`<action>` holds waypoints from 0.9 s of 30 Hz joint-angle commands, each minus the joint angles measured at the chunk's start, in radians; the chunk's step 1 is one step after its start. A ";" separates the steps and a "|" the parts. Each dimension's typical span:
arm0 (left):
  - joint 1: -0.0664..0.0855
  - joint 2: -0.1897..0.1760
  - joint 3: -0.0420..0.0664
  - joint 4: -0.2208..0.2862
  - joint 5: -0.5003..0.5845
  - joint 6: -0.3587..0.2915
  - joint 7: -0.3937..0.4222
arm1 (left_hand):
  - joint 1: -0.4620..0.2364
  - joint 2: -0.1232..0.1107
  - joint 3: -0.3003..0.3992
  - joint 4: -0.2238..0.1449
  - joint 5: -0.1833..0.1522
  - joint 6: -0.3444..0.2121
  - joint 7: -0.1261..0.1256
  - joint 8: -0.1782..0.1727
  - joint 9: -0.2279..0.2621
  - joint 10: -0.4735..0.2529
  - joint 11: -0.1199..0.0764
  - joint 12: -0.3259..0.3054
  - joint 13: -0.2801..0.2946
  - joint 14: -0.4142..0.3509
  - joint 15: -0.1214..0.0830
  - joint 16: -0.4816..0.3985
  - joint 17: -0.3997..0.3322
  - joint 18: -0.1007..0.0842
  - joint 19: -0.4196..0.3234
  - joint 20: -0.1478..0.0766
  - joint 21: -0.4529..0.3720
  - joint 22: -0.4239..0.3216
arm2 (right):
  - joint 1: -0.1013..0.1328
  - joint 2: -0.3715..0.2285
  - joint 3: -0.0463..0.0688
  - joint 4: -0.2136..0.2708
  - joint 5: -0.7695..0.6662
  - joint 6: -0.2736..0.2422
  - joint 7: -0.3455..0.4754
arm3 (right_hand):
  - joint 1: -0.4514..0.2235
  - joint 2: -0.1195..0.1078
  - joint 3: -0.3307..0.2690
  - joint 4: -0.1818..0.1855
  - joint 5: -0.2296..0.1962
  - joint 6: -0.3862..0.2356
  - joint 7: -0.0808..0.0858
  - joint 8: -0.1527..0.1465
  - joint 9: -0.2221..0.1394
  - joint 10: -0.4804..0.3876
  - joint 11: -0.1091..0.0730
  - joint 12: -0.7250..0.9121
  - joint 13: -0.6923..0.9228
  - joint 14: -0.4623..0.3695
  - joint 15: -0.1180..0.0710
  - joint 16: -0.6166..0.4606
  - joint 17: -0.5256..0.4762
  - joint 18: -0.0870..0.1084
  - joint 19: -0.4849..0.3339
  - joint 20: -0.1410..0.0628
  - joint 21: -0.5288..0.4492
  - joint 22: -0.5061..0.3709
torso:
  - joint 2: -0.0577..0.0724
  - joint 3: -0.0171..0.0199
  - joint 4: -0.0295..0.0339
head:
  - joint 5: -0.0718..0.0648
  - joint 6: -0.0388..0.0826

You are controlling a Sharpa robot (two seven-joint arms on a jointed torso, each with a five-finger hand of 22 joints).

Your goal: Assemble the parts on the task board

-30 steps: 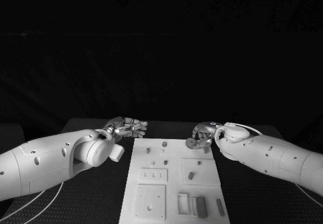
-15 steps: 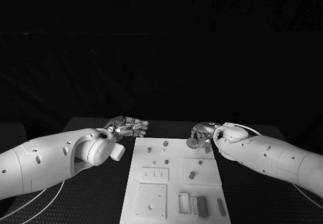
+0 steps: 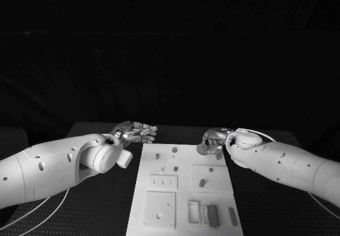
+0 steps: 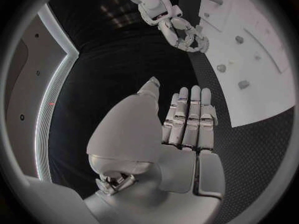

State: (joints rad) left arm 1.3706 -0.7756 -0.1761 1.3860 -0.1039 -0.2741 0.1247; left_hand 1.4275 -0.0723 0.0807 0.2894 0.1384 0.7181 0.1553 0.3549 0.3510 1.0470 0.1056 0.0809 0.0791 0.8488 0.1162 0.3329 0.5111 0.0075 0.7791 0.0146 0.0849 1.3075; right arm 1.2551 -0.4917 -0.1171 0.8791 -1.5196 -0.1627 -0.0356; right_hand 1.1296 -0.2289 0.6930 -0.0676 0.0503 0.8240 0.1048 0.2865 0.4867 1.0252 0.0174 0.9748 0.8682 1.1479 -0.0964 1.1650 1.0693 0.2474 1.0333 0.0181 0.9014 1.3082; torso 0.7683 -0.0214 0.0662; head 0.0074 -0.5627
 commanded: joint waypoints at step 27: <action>0.003 0.000 0.001 0.014 -0.003 0.025 0.003 | 0.002 0.004 -0.003 0.000 0.004 0.002 0.004 -0.009 -0.001 0.003 0.004 -0.008 -0.002 0.000 0.005 -0.009 0.002 0.013 0.003 0.005 -0.006 0.016 | -0.030 0.022 -0.009 -0.019 -0.008 0.030 0.009 | -0.011 -0.005 -0.001 -0.011 -0.002 0.012 0.004 0.010 0.001 -0.050 -0.015 0.023 -0.013 -0.006 -0.004 0.021 -0.005 0.014 -0.002 -0.003 0.025 0.021 | 0.001 0.0008 0.0014 | 0.002 -0.013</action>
State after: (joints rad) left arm 1.3706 -0.7760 -0.1759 1.3965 -0.1041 -0.2652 0.1224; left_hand 1.4275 -0.0723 0.0807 0.2894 0.1384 0.7181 0.1553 0.3515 0.3510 1.0470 0.1056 0.0765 0.0782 0.8488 0.1162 0.3290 0.5122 0.0075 0.7791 0.0145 0.0849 1.3073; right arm 1.2449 -0.4730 -0.1164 0.8572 -1.5199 -0.1858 -0.0336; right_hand 1.1237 -0.2365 0.6929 -0.0734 0.0503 0.8210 0.1028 0.2905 0.4900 1.0234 0.0160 0.9921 0.8562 1.1430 -0.0980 1.1810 1.0661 0.2485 1.0317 0.0197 0.9206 1.3074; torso 0.7688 -0.0206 0.0665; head 0.0089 -0.5730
